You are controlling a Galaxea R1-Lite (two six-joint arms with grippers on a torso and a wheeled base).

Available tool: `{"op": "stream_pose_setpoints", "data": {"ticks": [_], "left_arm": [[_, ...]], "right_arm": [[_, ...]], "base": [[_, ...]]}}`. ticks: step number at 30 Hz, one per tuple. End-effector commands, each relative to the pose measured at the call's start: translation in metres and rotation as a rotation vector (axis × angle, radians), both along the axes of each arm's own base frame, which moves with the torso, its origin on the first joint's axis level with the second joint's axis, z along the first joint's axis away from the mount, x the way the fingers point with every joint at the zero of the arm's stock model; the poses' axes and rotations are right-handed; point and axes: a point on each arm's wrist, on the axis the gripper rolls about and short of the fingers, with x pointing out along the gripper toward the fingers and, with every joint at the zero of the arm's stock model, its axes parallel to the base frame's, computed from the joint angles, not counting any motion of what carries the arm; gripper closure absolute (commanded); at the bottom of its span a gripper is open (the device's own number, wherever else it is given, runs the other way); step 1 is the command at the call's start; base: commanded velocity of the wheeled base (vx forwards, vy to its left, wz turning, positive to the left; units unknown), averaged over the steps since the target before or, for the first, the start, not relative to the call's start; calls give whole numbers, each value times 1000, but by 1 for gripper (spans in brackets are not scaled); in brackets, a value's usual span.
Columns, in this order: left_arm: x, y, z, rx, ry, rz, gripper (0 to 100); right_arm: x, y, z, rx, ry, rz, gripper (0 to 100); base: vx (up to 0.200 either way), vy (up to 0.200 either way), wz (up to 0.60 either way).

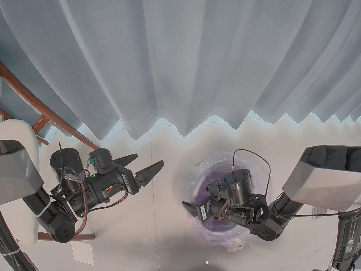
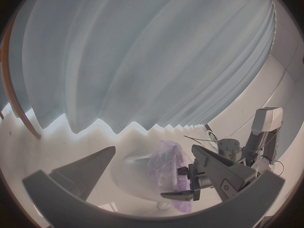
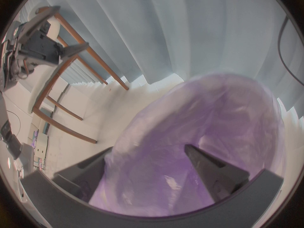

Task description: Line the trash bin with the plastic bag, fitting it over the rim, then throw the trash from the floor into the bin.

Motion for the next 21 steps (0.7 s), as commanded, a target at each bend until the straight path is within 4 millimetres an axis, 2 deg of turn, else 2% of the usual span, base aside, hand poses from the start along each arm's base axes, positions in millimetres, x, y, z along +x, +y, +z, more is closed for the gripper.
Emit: {"op": "stream_pose_setpoints", "data": {"ticks": [1,7,15,18,19,21], "left_arm": [[0,0,-1,3,4,0,0],[0,-1,-2,31,-16,-4,0],[3,-1,0,28,-30,2,0],[11,-3,7,5,-63,3,0],[11,-3,7,5,-63,3,0],[13,-3,9,-11,-63,-3,0]], "right_arm": [[-7,8,3,24,-12,22,0],[-5,10,23,55,-54,24,0],[-7,8,69,128,-157,24,0],[-15,-1,90,163,-170,8,0],[-15,-1,90,163,-170,8,0],[-26,-14,106,232,-160,-32,0]], "base": [[0,0,0],[0,0,0],[0,0,0],[0,0,0],[-200,0,0],[-200,0,0]]}}
